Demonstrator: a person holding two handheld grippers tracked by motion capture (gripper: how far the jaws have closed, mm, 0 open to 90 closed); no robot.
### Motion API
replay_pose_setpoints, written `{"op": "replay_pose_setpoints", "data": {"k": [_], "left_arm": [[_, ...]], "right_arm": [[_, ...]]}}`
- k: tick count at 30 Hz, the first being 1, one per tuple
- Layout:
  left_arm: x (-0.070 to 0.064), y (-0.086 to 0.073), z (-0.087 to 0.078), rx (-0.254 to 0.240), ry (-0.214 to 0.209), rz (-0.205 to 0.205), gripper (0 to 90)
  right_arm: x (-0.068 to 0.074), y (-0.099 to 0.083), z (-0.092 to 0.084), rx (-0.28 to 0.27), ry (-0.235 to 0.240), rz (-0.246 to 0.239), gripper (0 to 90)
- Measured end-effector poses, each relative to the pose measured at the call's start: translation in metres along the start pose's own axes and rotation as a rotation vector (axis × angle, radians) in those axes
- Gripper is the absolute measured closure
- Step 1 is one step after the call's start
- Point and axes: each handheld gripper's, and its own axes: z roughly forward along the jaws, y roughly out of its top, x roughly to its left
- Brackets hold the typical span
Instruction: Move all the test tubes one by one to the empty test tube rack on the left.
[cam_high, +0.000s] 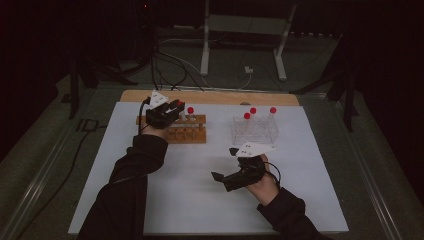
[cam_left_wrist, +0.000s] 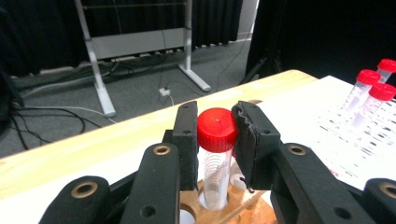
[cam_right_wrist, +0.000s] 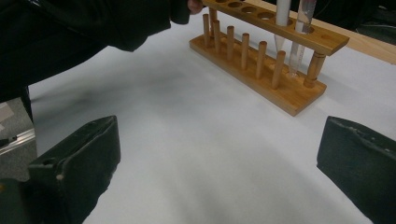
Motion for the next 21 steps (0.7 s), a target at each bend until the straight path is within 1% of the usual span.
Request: {"op": "replay_pose_setpoints", "data": {"k": [6, 8, 11, 13, 15, 16, 18, 21], "left_arm": [[-0.003, -0.004, 0.006, 0.036, 0.001, 0.018, 71.8], [-0.004, -0.005, 0.008, 0.043, 0.001, 0.015, 71.8], [-0.005, -0.006, 0.010, 0.062, 0.009, 0.031, 71.7], [-0.007, -0.008, 0.011, 0.077, 0.021, 0.051, 71.8], [-0.008, -0.009, 0.013, 0.094, 0.021, 0.052, 71.7], [-0.008, -0.010, 0.014, 0.089, 0.018, 0.053, 71.7], [-0.007, -0.010, 0.013, 0.090, 0.013, 0.041, 71.6], [-0.007, -0.011, 0.012, 0.094, 0.016, 0.050, 71.5]], "right_arm": [[0.000, 0.000, 0.000, 0.003, 0.000, 0.001, 0.0], [-0.001, 0.000, 0.000, 0.002, 0.002, 0.002, 0.0], [-0.001, 0.000, 0.000, 0.002, 0.002, 0.004, 0.0], [-0.001, -0.001, 0.000, 0.002, -0.001, 0.005, 0.0], [-0.002, -0.001, 0.000, 0.001, 0.000, 0.006, 0.0], [-0.002, -0.001, -0.001, 0.002, -0.001, 0.005, 0.0], [-0.002, 0.000, -0.001, 0.001, 0.000, 0.006, 0.0], [-0.002, 0.000, -0.002, -0.001, -0.002, 0.007, 0.0]]}}
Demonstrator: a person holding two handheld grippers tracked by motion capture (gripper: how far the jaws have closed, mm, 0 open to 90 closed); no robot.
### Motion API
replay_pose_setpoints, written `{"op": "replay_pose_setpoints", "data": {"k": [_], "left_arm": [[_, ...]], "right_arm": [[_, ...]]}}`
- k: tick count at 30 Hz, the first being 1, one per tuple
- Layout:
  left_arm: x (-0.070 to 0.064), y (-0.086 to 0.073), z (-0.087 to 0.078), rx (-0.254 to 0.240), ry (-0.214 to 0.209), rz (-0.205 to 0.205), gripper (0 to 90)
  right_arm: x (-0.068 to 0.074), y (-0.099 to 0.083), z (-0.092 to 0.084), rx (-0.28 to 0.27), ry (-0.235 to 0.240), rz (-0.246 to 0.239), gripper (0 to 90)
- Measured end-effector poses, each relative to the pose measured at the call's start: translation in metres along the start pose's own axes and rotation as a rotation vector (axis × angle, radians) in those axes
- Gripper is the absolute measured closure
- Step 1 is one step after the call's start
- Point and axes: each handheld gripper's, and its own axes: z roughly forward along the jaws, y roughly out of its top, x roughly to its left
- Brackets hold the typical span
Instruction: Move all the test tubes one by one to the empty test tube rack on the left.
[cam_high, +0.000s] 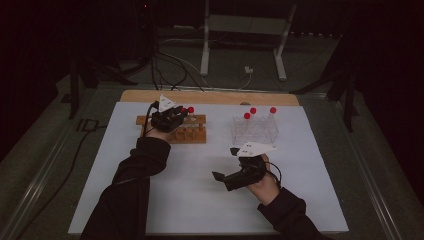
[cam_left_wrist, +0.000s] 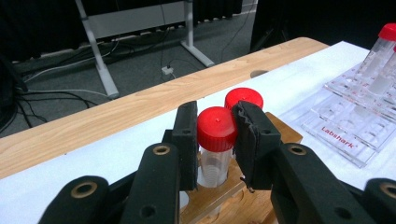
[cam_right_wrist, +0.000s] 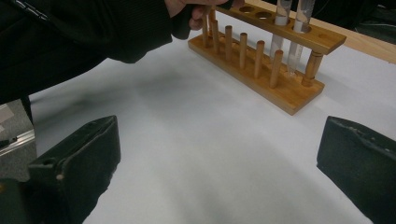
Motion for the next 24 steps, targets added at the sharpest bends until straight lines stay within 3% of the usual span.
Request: {"op": "replay_pose_setpoints", "data": {"k": [9, 16, 24], "left_arm": [[-0.001, -0.001, -0.002, 0.006, 0.005, 0.016, 71.3], [0.001, -0.002, -0.004, 0.015, -0.003, -0.004, 69.5], [0.001, 0.000, -0.018, 0.022, -0.017, -0.009, 41.8]], "right_arm": [[0.000, 0.000, 0.000, 0.000, -0.001, 0.000, 0.0], [-0.001, 0.000, 0.000, 0.000, -0.003, 0.004, 0.0], [-0.001, 0.001, -0.001, -0.004, -0.004, 0.003, 0.0]]}}
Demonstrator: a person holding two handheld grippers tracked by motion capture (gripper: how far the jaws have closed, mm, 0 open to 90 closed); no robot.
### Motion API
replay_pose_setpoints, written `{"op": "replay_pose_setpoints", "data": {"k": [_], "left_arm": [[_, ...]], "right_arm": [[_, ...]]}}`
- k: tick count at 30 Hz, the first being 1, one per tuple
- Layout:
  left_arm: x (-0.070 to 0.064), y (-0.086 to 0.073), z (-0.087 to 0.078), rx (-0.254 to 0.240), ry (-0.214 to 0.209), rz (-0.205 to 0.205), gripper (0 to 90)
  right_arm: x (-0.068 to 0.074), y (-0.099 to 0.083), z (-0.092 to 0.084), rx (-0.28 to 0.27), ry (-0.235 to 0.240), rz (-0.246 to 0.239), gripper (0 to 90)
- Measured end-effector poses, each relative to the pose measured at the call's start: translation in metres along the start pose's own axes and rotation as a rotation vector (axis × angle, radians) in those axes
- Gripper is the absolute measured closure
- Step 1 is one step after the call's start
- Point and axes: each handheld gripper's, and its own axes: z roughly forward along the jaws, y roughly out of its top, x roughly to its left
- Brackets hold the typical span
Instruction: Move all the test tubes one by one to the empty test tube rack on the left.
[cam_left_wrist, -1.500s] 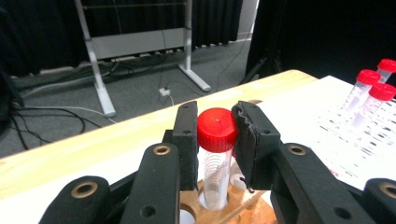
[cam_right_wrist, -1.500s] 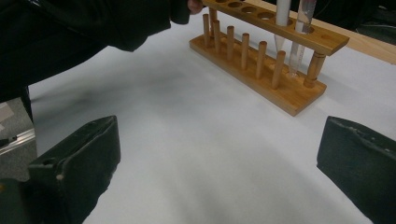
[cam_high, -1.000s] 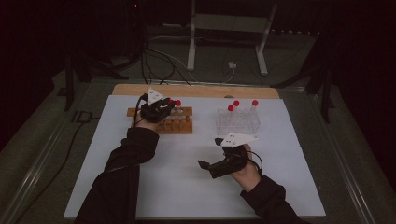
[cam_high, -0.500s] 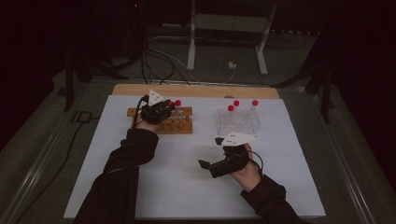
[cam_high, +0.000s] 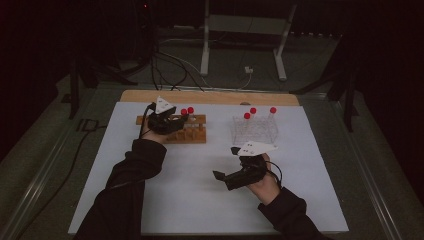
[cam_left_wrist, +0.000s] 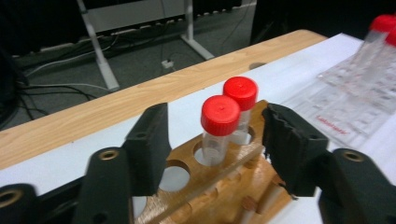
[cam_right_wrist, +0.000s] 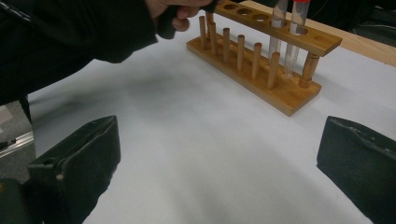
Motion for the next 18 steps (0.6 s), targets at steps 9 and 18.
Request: {"op": "replay_pose_setpoints", "data": {"k": [9, 18], "left_arm": [[-0.003, -0.002, -0.037, -0.042, -0.114, -0.015, 15.2], [-0.021, -0.010, -0.075, -0.084, -0.283, 0.033, 2.1]], "right_arm": [[-0.008, 0.002, -0.006, -0.038, -0.014, 0.023, 0.0], [-0.023, 0.009, -0.022, -0.115, -0.099, -0.010, 0.0]]}}
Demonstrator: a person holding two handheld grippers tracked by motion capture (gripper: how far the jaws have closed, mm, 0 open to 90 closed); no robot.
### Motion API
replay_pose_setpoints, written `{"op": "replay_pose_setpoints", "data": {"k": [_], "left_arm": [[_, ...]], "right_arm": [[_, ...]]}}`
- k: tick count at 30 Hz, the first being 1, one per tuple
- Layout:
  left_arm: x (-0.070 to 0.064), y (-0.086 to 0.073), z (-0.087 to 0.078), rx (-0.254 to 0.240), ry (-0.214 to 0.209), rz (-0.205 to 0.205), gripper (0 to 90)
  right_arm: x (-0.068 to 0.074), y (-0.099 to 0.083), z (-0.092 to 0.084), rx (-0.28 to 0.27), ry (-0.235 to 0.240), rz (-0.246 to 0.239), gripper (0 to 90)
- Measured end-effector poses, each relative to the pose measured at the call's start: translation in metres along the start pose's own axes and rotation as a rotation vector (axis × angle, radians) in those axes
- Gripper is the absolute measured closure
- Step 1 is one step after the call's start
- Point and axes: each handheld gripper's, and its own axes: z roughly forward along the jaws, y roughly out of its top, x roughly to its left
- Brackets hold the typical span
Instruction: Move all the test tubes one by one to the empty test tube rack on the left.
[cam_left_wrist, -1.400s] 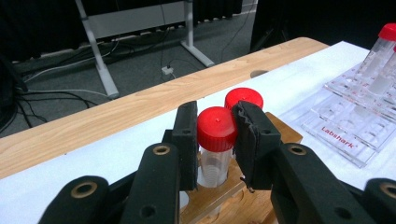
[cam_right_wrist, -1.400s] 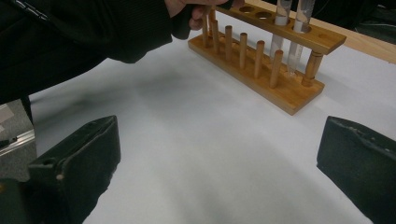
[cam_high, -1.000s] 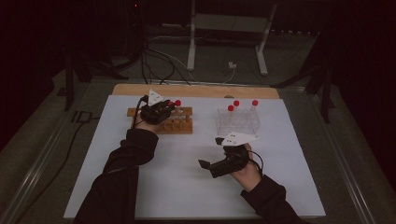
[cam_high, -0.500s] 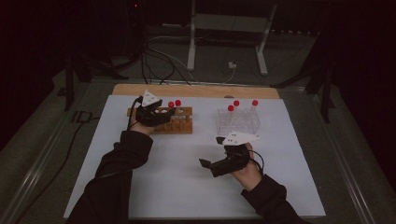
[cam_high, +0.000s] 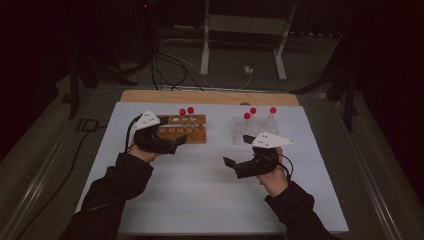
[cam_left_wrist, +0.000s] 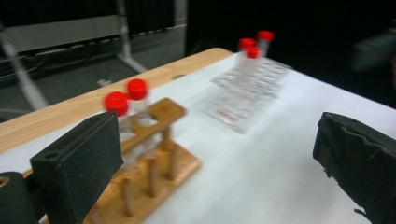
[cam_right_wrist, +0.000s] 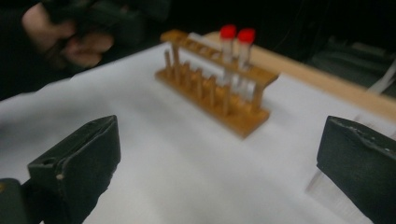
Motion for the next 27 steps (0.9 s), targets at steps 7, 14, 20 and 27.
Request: {"op": "replay_pose_setpoints", "data": {"k": [7, 14, 20, 27], "left_arm": [[-0.019, -0.007, -0.018, 0.010, -0.090, 0.033, 2.1], [-0.031, -0.025, -0.027, 0.023, -0.123, 0.040, 2.1], [-0.038, -0.041, -0.030, 0.020, -0.148, 0.031, 2.1], [-0.042, -0.053, -0.031, 0.027, -0.157, 0.031, 2.1]], "right_arm": [[-0.020, 0.009, -0.006, -0.033, -0.044, -0.011, 0.0], [-0.042, 0.013, -0.004, -0.033, -0.108, -0.021, 0.0], [-0.060, 0.009, 0.004, -0.031, -0.143, 0.004, 0.0], [-0.082, 0.000, 0.015, 0.023, -0.202, 0.063, 0.0]]}}
